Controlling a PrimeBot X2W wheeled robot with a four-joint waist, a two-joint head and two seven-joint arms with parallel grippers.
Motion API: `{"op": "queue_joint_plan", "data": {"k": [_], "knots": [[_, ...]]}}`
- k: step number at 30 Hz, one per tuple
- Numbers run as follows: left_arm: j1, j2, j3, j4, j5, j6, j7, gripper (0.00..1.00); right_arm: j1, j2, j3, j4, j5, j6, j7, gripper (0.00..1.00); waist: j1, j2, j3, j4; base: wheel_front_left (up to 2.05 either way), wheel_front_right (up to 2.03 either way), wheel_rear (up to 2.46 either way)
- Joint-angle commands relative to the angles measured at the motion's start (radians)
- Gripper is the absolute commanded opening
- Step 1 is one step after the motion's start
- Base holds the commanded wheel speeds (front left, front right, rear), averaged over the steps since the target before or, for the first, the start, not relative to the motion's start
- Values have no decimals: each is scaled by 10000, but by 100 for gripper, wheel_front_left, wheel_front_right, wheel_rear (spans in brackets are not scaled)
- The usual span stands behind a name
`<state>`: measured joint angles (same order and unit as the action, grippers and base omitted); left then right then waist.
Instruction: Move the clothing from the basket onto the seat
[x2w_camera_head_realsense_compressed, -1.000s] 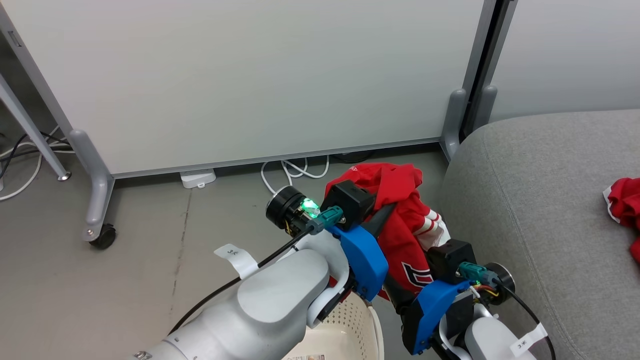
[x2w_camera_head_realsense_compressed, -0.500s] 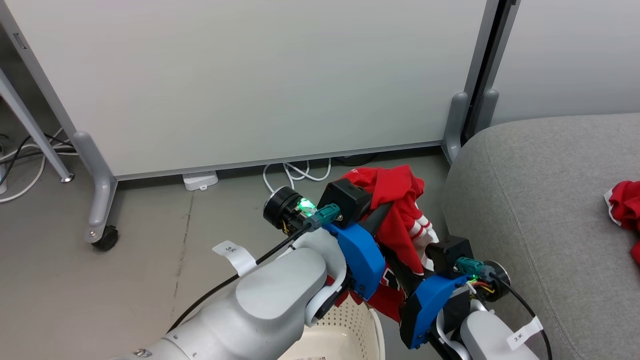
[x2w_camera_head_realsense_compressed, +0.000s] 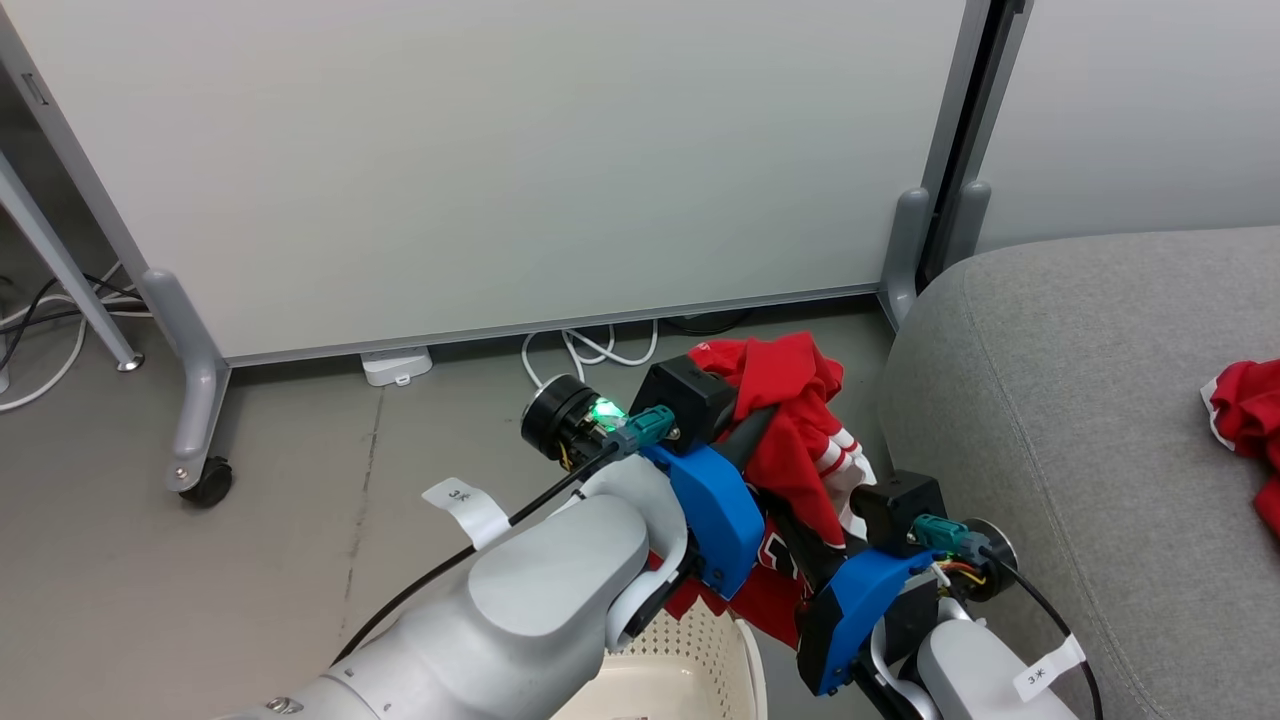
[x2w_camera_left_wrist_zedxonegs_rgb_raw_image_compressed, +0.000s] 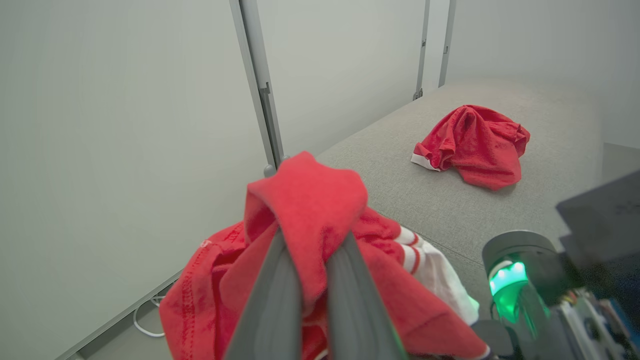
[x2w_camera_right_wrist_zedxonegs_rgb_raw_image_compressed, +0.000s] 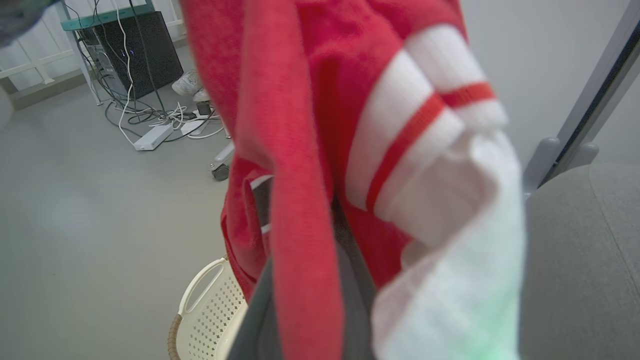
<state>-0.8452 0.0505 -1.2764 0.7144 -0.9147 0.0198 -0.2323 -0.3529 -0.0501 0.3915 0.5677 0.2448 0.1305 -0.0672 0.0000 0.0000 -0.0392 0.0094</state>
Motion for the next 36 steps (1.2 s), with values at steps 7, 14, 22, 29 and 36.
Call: {"op": "queue_joint_plan", "data": {"k": [7, 14, 22, 29, 36], "knots": [[-162, -3, -47, 108, -89, 22, -29, 0, -216, -5, -2, 98, 77, 5, -151, 0, 0, 0, 23, -38, 0, 0, 0], [-81, -3, -59, 136, -158, -6, 27, 0, -234, -5, 68, 176, 114, 5, -204, 0, 0, 0, 9, -84, 0, 0, 0], [-77, -2, -67, 95, -238, 71, 15, 100, -277, -5, 26, 230, 117, 5, -233, 0, 0, 0, 14, -115, 0, 0, 0], [-91, -2, -73, 126, -265, 128, -21, 100, -306, -5, -24, 266, 120, 5, -274, 0, 0, 0, 27, -100, 0, 0, 0], [197, 0, 58, 242, -191, 116, -271, 100, -259, -5, -119, 236, 74, 5, -321, 0, 0, 0, 31, -68, 0, 0, 0]]}}
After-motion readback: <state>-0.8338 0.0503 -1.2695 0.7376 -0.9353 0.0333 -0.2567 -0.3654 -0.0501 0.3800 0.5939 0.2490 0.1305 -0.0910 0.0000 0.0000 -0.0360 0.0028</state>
